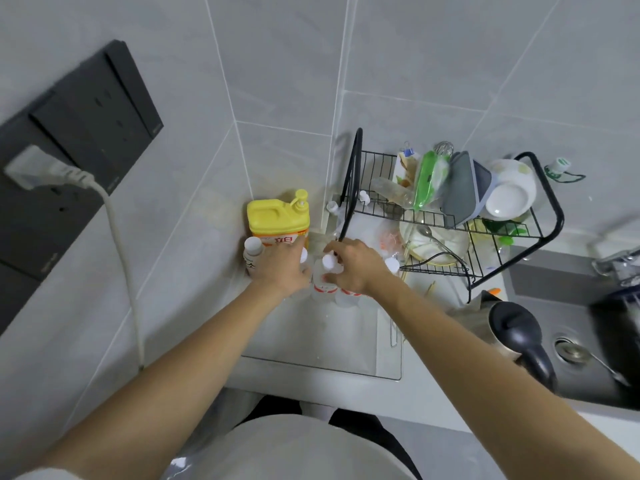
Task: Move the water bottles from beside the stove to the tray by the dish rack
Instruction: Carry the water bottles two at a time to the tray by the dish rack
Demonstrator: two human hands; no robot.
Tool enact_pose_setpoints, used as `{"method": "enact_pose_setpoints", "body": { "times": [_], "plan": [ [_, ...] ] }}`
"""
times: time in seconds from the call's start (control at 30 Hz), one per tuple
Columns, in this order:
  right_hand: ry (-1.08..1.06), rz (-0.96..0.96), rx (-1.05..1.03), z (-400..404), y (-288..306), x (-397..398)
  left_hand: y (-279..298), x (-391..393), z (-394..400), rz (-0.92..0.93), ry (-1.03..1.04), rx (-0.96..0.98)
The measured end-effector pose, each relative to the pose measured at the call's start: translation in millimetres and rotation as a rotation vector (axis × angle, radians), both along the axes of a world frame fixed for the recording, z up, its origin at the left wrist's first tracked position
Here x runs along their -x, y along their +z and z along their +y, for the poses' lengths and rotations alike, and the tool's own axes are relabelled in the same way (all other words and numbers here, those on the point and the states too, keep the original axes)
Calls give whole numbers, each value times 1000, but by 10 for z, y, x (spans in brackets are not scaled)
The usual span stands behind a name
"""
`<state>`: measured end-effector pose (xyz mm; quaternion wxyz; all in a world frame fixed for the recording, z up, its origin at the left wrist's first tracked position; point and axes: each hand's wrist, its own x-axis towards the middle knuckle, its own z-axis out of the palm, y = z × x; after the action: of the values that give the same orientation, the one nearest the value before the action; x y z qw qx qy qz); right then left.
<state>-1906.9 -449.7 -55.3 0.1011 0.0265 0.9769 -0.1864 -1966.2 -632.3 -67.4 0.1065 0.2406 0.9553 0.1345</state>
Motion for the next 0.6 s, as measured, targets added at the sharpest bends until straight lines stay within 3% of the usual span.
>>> {"method": "enact_pose_setpoints", "body": {
  "times": [0.13, 0.3, 0.6],
  "plan": [
    [-147, 188, 28, 108, 135, -259, 348, -86, 167, 115, 67, 119],
    [-315, 360, -64, 449, 525, -808, 908, -353, 615, 336, -139, -155],
    [-695, 513, -251, 1537, 1231, -3246, 1586, -2214, 2088, 371, -546, -424]
  ]
}}
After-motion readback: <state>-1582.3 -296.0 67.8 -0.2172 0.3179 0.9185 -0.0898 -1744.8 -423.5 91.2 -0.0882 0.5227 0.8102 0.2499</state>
